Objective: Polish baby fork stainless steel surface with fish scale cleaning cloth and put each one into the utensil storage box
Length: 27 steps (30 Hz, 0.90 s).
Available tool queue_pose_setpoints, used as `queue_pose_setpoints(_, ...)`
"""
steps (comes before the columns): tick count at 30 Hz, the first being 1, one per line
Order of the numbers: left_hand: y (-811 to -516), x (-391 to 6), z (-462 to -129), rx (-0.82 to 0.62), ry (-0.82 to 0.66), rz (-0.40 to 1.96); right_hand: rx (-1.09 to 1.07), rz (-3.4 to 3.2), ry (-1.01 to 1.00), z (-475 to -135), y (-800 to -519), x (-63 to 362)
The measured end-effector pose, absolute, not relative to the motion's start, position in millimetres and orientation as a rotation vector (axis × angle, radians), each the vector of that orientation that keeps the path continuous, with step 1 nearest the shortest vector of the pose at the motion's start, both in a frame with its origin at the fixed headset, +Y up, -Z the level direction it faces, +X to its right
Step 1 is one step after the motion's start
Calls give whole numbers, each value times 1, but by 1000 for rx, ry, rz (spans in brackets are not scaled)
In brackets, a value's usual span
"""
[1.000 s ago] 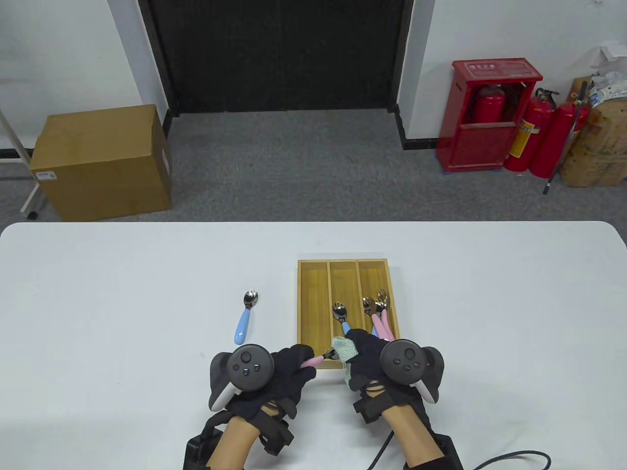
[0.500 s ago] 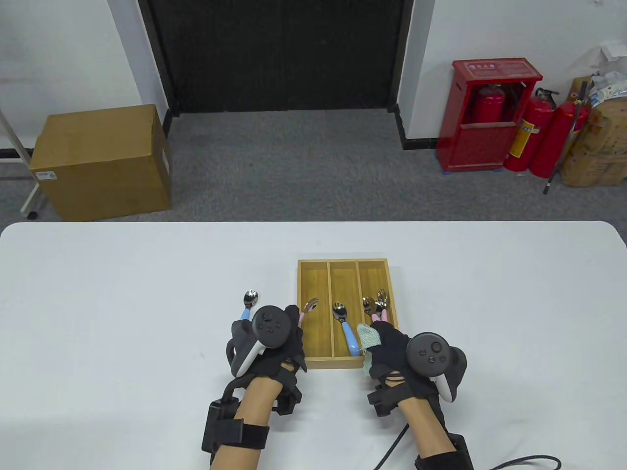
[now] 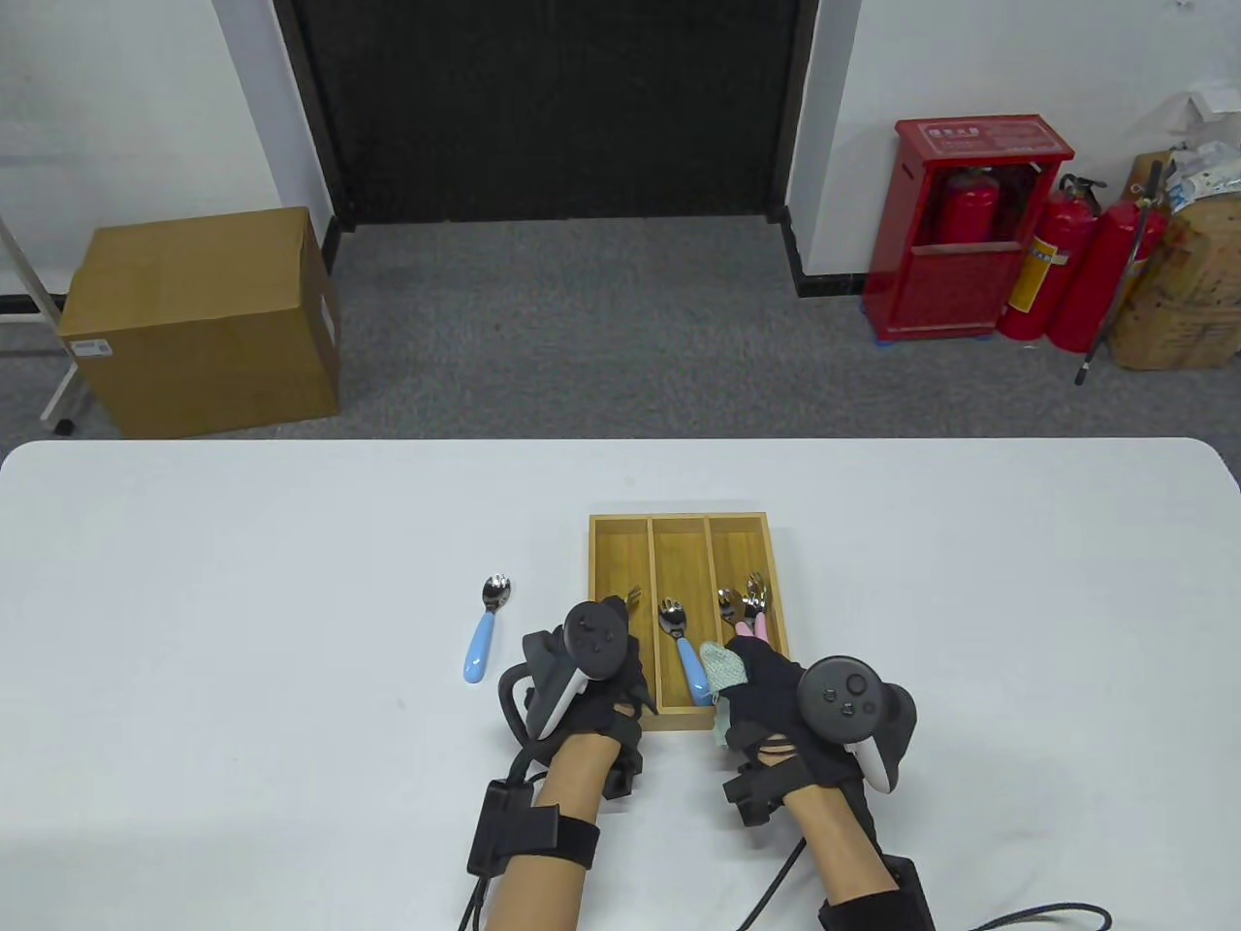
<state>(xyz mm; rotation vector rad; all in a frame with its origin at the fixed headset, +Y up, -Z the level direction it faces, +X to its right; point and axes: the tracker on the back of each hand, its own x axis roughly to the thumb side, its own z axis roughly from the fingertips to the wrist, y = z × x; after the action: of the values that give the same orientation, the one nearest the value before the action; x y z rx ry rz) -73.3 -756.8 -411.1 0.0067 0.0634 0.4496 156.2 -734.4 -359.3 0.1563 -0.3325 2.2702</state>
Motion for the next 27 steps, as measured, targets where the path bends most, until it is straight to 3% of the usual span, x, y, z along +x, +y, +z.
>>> queue_pose_setpoints(8,-756,-76,-413,-2,61,482,146,2257,-324,-359,-735,158)
queue_pose_setpoints(15,-732,-145,-420,71,187,517,153,2257,-318,-361,-736,157)
queue_pose_setpoints(18,-739,-167,-426,-19,250,491,158,2259,-306,-361,-736,157)
queue_pose_setpoints(24,-750,-177,-438,-142,369,125,165,2250,-295,-359,-736,158)
queue_pose_setpoints(27,-758,-179,-443,-198,408,61,167,2246,-281,-360,-737,158)
